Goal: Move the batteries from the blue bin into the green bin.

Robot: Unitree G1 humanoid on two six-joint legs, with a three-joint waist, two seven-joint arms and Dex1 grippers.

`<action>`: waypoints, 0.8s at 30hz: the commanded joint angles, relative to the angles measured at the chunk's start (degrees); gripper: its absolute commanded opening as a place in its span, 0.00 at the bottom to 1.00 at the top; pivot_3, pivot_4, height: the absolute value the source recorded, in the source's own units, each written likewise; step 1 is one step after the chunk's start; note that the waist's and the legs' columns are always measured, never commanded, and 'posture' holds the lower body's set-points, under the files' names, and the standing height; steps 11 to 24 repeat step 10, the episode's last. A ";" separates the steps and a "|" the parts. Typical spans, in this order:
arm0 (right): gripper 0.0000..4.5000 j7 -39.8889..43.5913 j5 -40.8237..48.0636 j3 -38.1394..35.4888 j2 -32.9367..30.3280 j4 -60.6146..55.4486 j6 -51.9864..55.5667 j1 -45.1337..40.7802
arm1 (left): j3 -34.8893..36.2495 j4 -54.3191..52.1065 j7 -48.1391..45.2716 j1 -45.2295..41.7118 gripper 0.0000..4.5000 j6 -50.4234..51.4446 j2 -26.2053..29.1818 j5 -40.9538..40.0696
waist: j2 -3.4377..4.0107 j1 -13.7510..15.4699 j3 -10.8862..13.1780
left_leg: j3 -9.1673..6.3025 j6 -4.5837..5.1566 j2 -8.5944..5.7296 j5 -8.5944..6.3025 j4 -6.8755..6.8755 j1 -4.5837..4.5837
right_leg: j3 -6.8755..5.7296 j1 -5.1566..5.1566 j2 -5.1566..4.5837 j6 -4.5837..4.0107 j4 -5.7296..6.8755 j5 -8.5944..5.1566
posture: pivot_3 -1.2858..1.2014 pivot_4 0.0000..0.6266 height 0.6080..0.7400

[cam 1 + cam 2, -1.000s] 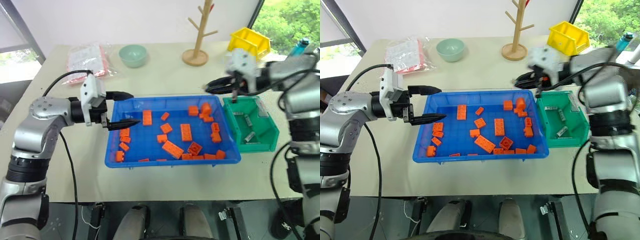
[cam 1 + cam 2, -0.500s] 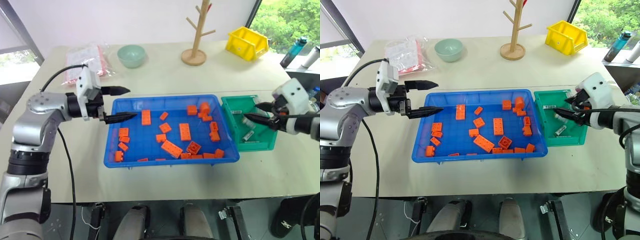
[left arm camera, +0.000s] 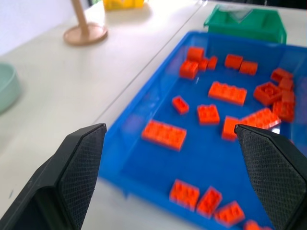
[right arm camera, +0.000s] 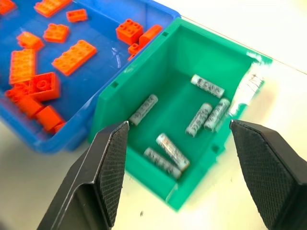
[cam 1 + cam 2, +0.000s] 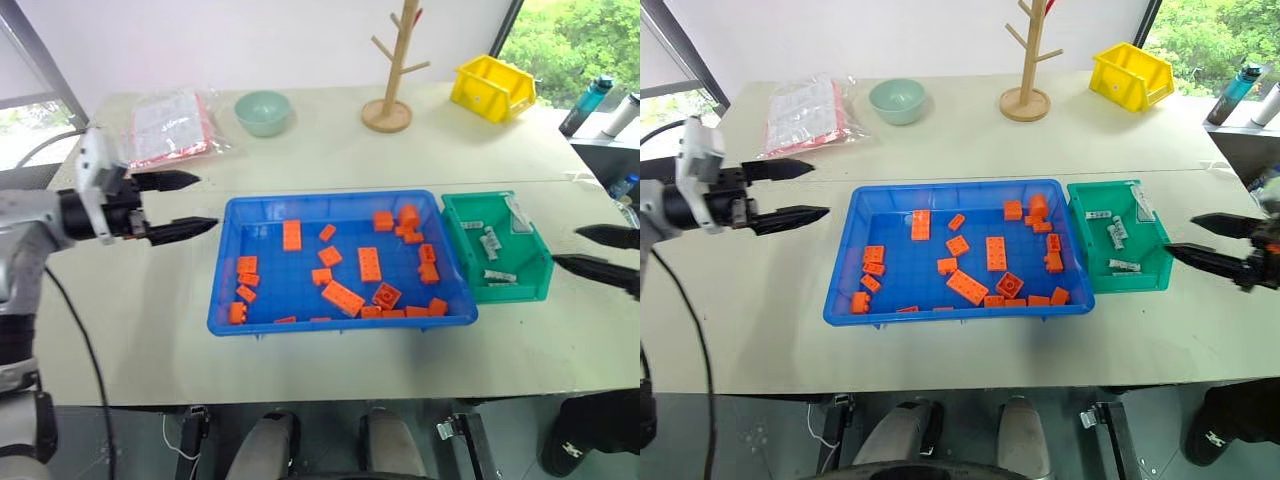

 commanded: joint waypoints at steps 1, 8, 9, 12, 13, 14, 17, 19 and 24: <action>0.77 3.61 1.40 -2.16 -1.70 4.94 -3.30 1.76 | 3.99 -1.18 -0.11 2.11 1.00 -0.16 1.83 -1.09 | 0.00 0.23 0.00 | -0.01 0.00 -0.01 0.00 0.00 0.00 | 0.00 0.01 -0.01 0.00 -0.01 0.00 | 0.52 0.24 0.84; 0.77 1.01 1.66 1.36 1.02 6.20 -7.64 1.89 | 7.21 -3.55 3.07 5.86 1.00 0.47 1.24 -2.08 | 0.00 0.13 0.00 | 0.01 0.00 0.01 0.00 0.01 -0.01 | 0.01 0.00 -0.02 0.00 -0.05 0.00 | 0.52 0.24 0.84; 0.77 0.34 1.79 1.91 1.61 5.87 -7.99 1.60 | 7.42 -4.03 3.19 6.20 1.00 0.48 1.08 -2.32 | 0.00 0.11 0.00 | 0.01 0.00 0.01 0.00 0.01 -0.01 | 0.01 0.00 -0.02 0.00 -0.05 0.00 | 0.52 0.24 0.84; 0.77 -0.10 1.96 2.18 2.04 5.45 -8.14 1.59 | 7.51 -4.51 3.17 6.67 1.00 0.25 1.08 -2.34 | 0.00 0.11 0.00 | 0.02 0.00 0.01 0.00 0.01 -0.01 | 0.01 0.00 -0.03 0.00 -0.05 0.00 | 0.52 0.24 0.84; 0.77 -0.10 1.96 2.18 2.04 5.45 -8.14 1.59 | 7.51 -4.51 3.17 6.67 1.00 0.25 1.08 -2.34 | 0.00 0.11 0.00 | 0.02 0.00 0.01 0.00 0.01 -0.01 | 0.01 0.00 -0.03 0.00 -0.05 0.00 | 0.52 0.24 0.84; 0.77 -0.10 1.96 2.18 2.04 5.45 -8.14 1.59 | 7.51 -4.51 3.17 6.67 1.00 0.25 1.08 -2.34 | 0.00 0.11 0.00 | 0.02 0.00 0.01 0.00 0.01 -0.01 | 0.01 0.00 -0.03 0.00 -0.05 0.00 | 0.52 0.24 0.84; 0.77 -0.10 1.96 2.18 2.04 5.45 -8.14 1.59 | 7.51 -4.51 3.17 6.67 1.00 0.25 1.08 -2.34 | 0.00 0.11 0.00 | 0.02 0.00 0.01 0.00 0.01 -0.01 | 0.01 0.00 -0.03 0.00 -0.05 0.00 | 0.52 0.24 0.84; 0.77 -0.10 1.96 2.18 2.04 5.45 -8.14 1.59 | 7.51 -4.51 3.17 6.67 1.00 0.25 1.08 -2.34 | 0.00 0.11 0.00 | 0.02 0.00 0.01 0.00 0.01 -0.01 | 0.01 0.00 -0.03 0.00 -0.05 0.00 | 0.52 0.24 0.84; 0.77 -0.10 1.96 2.18 2.04 5.45 -8.14 1.59 | 7.51 -4.51 3.17 6.67 1.00 0.25 1.08 -2.34 | 0.00 0.11 0.00 | 0.02 0.00 0.01 0.00 0.01 -0.01 | 0.01 0.00 -0.03 0.00 -0.05 0.00 | 0.52 0.24 0.84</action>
